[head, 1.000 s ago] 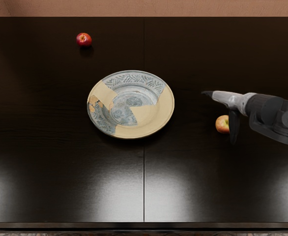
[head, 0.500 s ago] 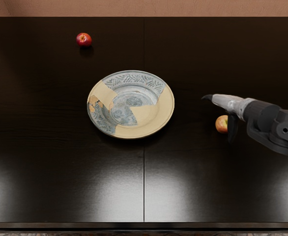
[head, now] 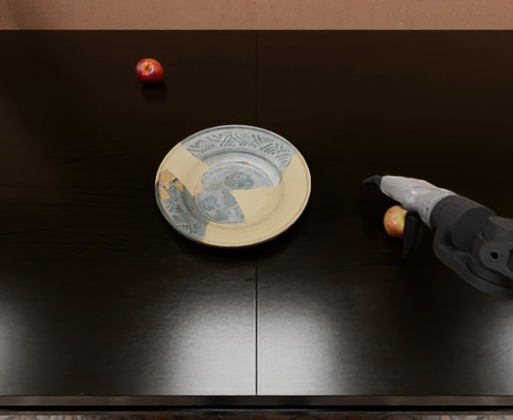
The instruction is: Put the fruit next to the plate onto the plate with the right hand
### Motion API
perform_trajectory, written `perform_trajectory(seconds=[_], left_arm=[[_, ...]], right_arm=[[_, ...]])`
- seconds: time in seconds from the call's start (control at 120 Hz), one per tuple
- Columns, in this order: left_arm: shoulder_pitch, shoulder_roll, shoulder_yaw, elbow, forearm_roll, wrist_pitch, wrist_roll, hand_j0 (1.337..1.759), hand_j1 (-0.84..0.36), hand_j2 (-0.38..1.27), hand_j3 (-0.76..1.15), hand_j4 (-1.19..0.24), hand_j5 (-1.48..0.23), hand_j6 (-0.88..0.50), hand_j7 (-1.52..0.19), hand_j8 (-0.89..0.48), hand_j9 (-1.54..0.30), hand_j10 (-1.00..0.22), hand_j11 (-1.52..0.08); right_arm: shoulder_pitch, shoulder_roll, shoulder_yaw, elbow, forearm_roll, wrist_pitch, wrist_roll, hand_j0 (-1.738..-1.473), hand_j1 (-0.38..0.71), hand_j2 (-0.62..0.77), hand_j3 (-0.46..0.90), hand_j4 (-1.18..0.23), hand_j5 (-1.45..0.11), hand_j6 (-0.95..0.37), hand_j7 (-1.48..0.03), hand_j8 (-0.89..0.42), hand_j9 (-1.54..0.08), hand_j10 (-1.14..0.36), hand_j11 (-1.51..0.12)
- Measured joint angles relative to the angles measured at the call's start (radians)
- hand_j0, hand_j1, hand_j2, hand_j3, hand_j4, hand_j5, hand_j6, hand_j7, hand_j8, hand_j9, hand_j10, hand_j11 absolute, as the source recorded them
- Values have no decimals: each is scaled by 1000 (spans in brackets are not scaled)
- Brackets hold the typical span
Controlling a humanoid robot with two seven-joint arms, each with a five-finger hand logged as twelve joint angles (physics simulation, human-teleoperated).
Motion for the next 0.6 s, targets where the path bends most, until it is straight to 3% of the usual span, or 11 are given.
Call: perform_trajectory(seconds=[0.6], left_arm=[[0,0,0,0,0,0,0,1658,339,2,0,-9,-11,-9,-11,-9,-11,-9,-11]], right_arm=[[-25,-7,4,-1,-3,-9,0,-1658,-41,-48,0,-264,-338,-266,-337,-265,-337,-263,-337]])
